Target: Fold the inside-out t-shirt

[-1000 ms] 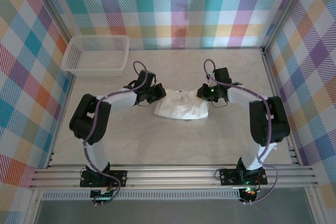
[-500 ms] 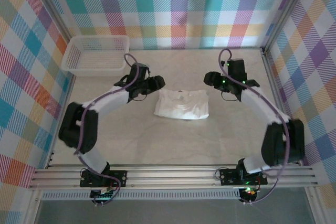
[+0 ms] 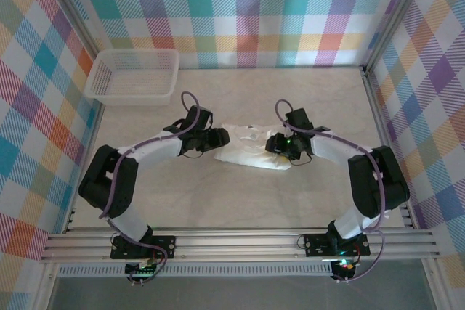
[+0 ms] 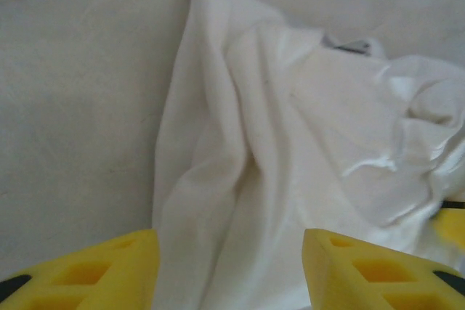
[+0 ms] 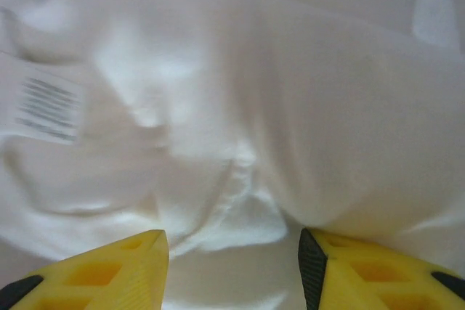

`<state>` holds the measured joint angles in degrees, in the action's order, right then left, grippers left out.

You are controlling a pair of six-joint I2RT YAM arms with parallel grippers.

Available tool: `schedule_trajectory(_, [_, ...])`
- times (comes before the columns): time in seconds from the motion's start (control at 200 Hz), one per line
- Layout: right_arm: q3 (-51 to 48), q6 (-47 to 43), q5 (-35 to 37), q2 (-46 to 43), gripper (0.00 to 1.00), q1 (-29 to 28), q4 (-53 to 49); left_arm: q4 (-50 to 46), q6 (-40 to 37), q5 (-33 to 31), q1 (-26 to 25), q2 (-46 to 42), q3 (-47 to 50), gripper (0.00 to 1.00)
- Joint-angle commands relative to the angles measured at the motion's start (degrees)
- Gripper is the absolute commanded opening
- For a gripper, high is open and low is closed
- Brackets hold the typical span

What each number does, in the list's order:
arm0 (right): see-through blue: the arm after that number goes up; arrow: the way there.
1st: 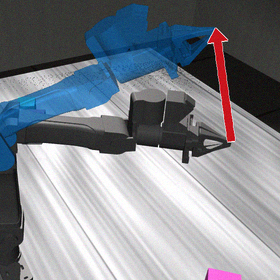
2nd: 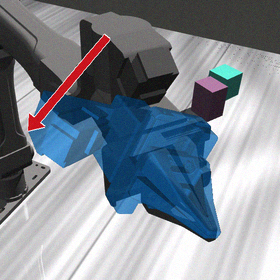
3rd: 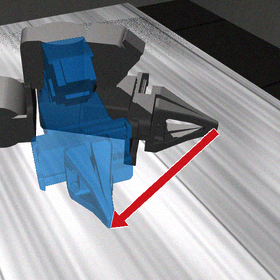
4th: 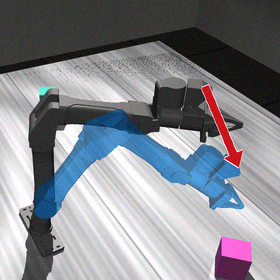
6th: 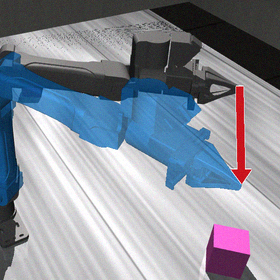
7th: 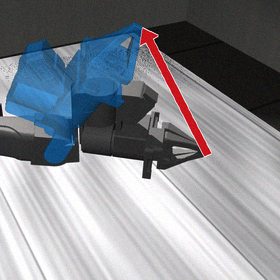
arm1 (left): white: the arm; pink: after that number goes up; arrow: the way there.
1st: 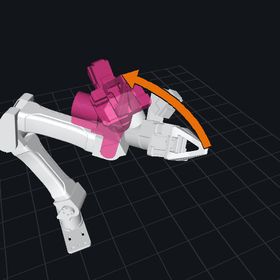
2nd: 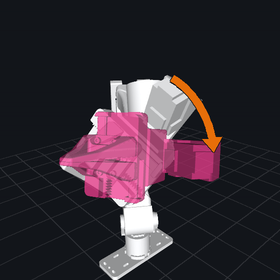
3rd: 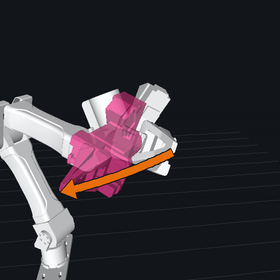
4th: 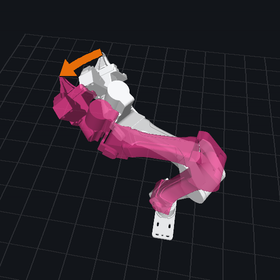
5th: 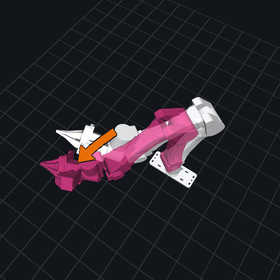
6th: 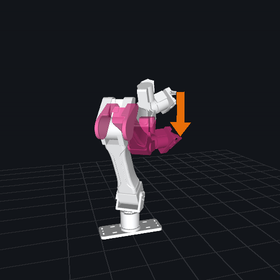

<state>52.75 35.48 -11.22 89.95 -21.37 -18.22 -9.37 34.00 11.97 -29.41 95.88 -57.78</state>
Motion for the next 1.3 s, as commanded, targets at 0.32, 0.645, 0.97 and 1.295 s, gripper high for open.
schedule_trajectory(0.32, [1.14, 25.43, 6.16, -24.91, 0.54, 20.0, -21.28, 14.98, 8.45, 10.96, -15.77, 36.91, -34.66, 0.38])
schedule_trajectory(0.645, [2.97, 23.55, 7.67, -28.68, 0.53, 32.86, -25.87, 15.43, 6.64, 4.79, -19.61, 48.2, -62.93, 0.57])
schedule_trajectory(0.97, [4.79, 19.57, 7.8, -3.45, 0.5, 35.3, -12.22, 22.64, -4.19, -0.68, -12.69, 5.15, -12.4, 0.83])
schedule_trajectory(1.295, [27.24, 6.75, 8.39, 24.98, 0.33, 34.24, -9.47, 6.57, -7.61, -14.26, -12.69, -26.71, 7.44, 0.92])
